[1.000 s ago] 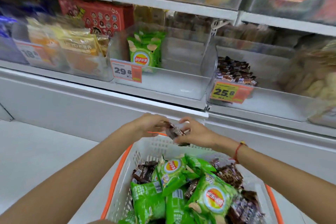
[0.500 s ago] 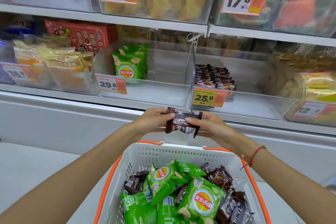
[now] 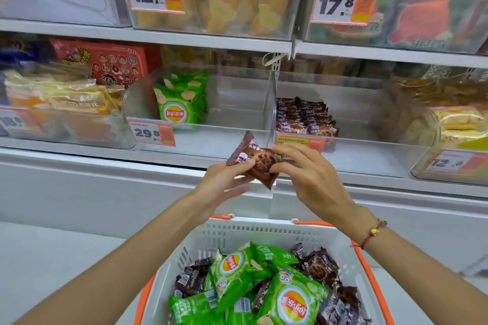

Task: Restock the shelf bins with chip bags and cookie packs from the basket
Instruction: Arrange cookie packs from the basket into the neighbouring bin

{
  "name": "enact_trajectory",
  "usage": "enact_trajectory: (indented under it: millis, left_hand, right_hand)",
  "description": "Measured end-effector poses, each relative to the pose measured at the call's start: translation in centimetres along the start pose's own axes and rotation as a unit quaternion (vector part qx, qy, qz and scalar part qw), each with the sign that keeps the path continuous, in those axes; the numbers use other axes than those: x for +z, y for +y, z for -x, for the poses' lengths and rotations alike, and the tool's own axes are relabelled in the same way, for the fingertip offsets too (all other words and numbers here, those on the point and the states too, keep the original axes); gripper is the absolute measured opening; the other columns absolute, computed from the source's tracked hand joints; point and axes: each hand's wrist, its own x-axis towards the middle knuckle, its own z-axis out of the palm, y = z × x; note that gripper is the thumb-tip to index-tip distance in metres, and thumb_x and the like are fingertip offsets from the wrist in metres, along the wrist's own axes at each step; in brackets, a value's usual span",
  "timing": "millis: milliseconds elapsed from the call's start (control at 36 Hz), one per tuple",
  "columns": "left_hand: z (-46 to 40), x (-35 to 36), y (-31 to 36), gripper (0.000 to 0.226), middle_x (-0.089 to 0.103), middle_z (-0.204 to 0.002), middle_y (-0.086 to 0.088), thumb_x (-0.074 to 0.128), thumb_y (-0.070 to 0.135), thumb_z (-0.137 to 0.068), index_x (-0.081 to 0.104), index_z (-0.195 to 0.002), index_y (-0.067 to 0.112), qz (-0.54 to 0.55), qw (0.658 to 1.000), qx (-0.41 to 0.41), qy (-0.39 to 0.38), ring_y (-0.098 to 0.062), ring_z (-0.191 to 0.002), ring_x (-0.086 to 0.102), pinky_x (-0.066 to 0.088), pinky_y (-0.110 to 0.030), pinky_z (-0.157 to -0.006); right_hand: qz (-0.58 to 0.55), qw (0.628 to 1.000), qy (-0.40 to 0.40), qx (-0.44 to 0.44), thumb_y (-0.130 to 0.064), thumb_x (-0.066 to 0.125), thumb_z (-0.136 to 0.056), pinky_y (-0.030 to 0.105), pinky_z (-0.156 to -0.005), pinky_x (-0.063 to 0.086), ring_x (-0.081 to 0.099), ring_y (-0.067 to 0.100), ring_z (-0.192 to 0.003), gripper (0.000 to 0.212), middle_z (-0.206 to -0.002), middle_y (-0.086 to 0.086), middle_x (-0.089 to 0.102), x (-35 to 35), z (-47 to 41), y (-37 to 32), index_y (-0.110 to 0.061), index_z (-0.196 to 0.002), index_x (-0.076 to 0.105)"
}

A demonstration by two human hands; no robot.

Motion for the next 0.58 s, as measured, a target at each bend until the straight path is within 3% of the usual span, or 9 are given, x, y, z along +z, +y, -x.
enact_trajectory:
  millis: [83,167,222,278,361,472,528,583]
  left_hand:
    - [-0.1,-0.1,0.2,0.022,0.074,-0.100,-0.002,0.064,0.022,-0.090,0.067,-0.110,0.016,-0.038,0.998,0.053,0.014,-0.010,-0.093,0.069,0.055,-0.017,-0.077]
    - [-0.5,0.2,0.6,0.014,0.073,-0.095,0.005,0.065,0.021,-0.089,0.068,-0.103,0.022,-0.101,0.989,0.107,0.010,-0.006,-0.091,0.065,0.050,-0.017,-0.080]
    - [-0.9,0.6,1.0,0.013,0.072,-0.092,0.008,0.066,0.019,-0.089,0.069,-0.101,0.022,-0.120,0.983,0.141,-0.007,-0.002,-0.085,0.063,0.047,-0.015,-0.078]
    - [-1.3,1.2,1.6,0.015,0.074,-0.091,0.010,0.066,0.016,-0.089,0.070,-0.103,0.020,-0.132,0.975,0.172,-0.038,0.002,-0.084,0.065,0.046,-0.010,-0.077]
    - [-2.2,2.2,2.8,0.019,0.074,-0.093,0.005,0.065,0.009,-0.089,0.070,-0.107,0.013,-0.136,0.966,0.213,-0.057,0.002,-0.083,0.065,0.046,-0.007,-0.075]
    - [-4.1,3.3,4.8,0.024,0.073,-0.099,0.002,0.072,0.010,-0.083,0.070,-0.106,0.015,-0.167,0.947,0.274,-0.027,0.000,-0.089,0.065,0.047,-0.010,-0.081]
    - [-5.5,3.7,5.5,0.036,0.069,-0.108,0.009,0.076,0.015,-0.080,0.066,-0.113,0.020,-0.166,0.942,0.291,0.009,-0.001,-0.100,0.062,0.047,-0.014,-0.087]
    - [-6.9,3.9,5.5,0.051,0.060,-0.119,0.015,0.079,0.023,-0.077,0.058,-0.123,0.025,-0.191,0.935,0.294,0.051,0.000,-0.109,0.056,0.045,-0.018,-0.092]
  right_hand:
    - [-0.072,0.992,-0.014,0.100,0.015,0.057,-0.076,0.038,-0.090,0.047,0.055,0.023,-0.111,0.043,-0.119,0.007,0.064,-0.7,0.0,0.3,-0.014,-0.105,0.071]
    - [-0.236,0.945,-0.036,0.224,-0.017,0.058,-0.093,0.035,-0.101,0.042,0.051,0.011,-0.120,0.032,-0.127,-0.006,0.058,-1.7,-0.9,0.1,-0.021,-0.124,0.059]
    - [-0.292,0.910,-0.076,0.285,-0.032,0.060,-0.093,0.032,-0.106,0.038,0.044,0.007,-0.126,0.044,-0.135,-0.011,0.048,-2.2,-1.6,0.0,-0.026,-0.135,0.046]
    - [-0.296,0.904,-0.093,0.294,-0.029,0.063,-0.091,0.034,-0.105,0.038,0.045,0.009,-0.124,0.044,-0.132,-0.009,0.049,-2.5,-2.3,0.4,-0.028,-0.131,0.047]
    - [-0.320,0.897,-0.073,0.297,-0.017,0.066,-0.089,0.034,-0.094,0.049,0.059,0.010,-0.105,0.030,-0.113,-0.008,0.063,-3.2,-3.4,1.5,-0.027,-0.117,0.060]
    - [-0.349,0.885,-0.047,0.304,-0.009,0.068,-0.086,0.017,-0.074,0.053,0.063,-0.004,-0.085,0.025,-0.095,-0.014,0.067,-4.3,-4.3,4.1,-0.027,-0.102,0.063]
    - [-0.341,0.884,-0.031,0.320,-0.009,0.069,-0.086,0.012,-0.073,0.050,0.062,-0.008,-0.082,0.025,-0.095,-0.014,0.068,-5.0,-4.6,6.1,-0.029,-0.099,0.063]
    - [-0.322,0.883,-0.028,0.342,-0.014,0.069,-0.086,0.016,-0.078,0.051,0.064,-0.003,-0.087,0.021,-0.098,-0.009,0.070,-5.6,-4.7,8.7,-0.025,-0.103,0.065]
